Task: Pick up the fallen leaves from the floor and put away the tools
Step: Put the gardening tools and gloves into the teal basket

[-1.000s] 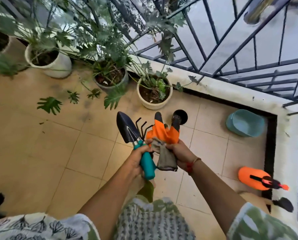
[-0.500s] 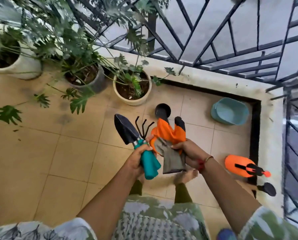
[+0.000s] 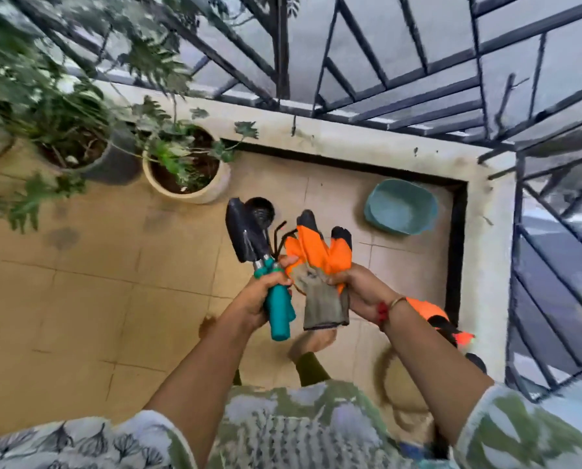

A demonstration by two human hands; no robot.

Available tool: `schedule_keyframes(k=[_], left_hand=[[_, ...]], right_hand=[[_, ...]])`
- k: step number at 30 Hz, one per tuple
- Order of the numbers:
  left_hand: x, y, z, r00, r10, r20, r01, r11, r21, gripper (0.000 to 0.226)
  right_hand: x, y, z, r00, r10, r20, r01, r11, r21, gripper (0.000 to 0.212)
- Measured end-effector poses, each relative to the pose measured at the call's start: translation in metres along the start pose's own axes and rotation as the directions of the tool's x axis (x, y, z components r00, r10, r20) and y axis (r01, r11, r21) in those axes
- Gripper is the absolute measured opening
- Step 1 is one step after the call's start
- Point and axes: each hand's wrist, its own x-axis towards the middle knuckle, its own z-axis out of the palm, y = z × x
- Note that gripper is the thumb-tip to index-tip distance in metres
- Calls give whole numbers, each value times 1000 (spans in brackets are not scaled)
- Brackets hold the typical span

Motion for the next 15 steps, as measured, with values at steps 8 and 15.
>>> schedule_keyframes(k=[8,15], left_hand=[[50,-12,83,995,-79,56,63,968,244,54],[108,-7,111,992,-116,58,112,992,54,59]], right_hand=[[-5,-33,-98,996,52,75,-70,961,266,57],[52,-52,-139,933,-124,-339,133,991,3,29]])
